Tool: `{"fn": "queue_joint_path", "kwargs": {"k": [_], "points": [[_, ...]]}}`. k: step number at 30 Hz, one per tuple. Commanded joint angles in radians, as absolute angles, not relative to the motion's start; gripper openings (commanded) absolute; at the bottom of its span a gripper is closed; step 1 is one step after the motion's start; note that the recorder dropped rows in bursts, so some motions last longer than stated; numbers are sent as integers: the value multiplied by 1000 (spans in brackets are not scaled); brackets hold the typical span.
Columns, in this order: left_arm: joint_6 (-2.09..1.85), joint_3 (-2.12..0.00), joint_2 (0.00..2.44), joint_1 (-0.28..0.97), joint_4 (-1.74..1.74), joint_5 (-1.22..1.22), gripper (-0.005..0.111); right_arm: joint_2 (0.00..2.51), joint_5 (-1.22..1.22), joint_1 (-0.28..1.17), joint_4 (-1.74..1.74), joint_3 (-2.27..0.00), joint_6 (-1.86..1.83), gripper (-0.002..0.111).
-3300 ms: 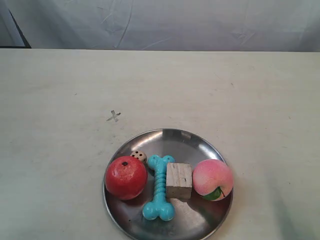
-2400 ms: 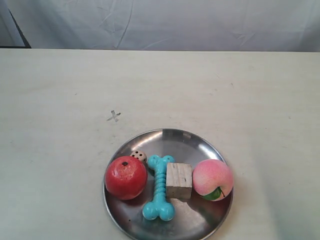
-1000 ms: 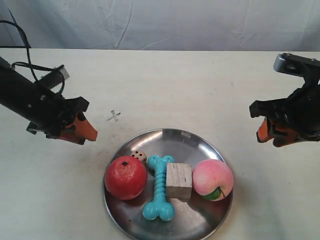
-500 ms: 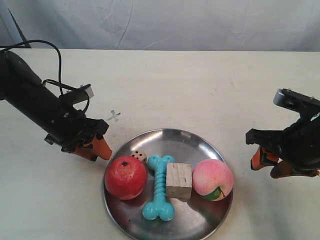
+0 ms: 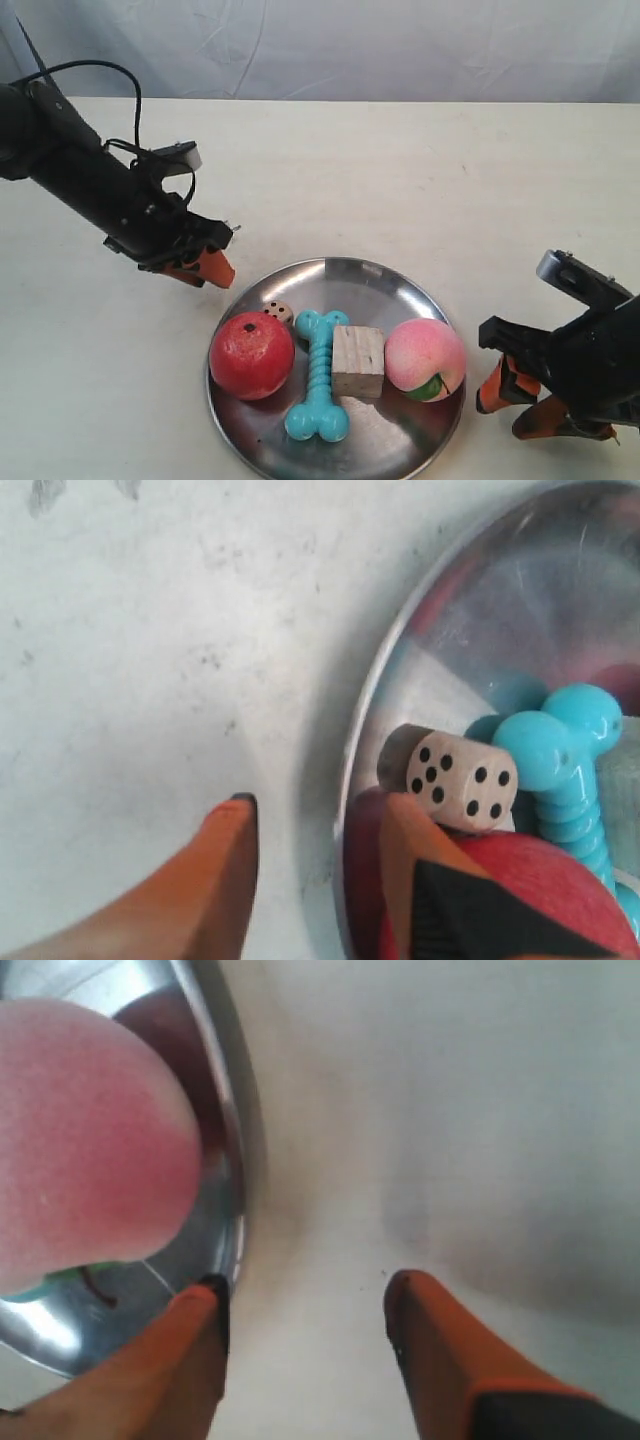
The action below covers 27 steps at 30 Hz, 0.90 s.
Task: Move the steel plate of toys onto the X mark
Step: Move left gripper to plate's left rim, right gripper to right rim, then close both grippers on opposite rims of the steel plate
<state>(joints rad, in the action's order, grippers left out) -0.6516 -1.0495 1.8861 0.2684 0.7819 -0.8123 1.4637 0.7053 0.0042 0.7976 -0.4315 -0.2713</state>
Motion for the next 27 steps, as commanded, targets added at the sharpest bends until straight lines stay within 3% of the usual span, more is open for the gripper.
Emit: {"fn": "queue_joint_path", "kwargs": {"k": [1,8,16,27], "points": [[-654,-1131,1924,272,757,-861,40,1465,705,3,909,-398,-366,50],[-654,-1247,2019,274,715,-992,40,1465,644,125,1018,-391,-377,50],[-654,-1310,2059,334,620,-984,40,1465,573,262,1075,-379,-313,50],[-657,-1321,2092,389,596,-956,40,1467,494,282,1138,-330,-308,50]]}}
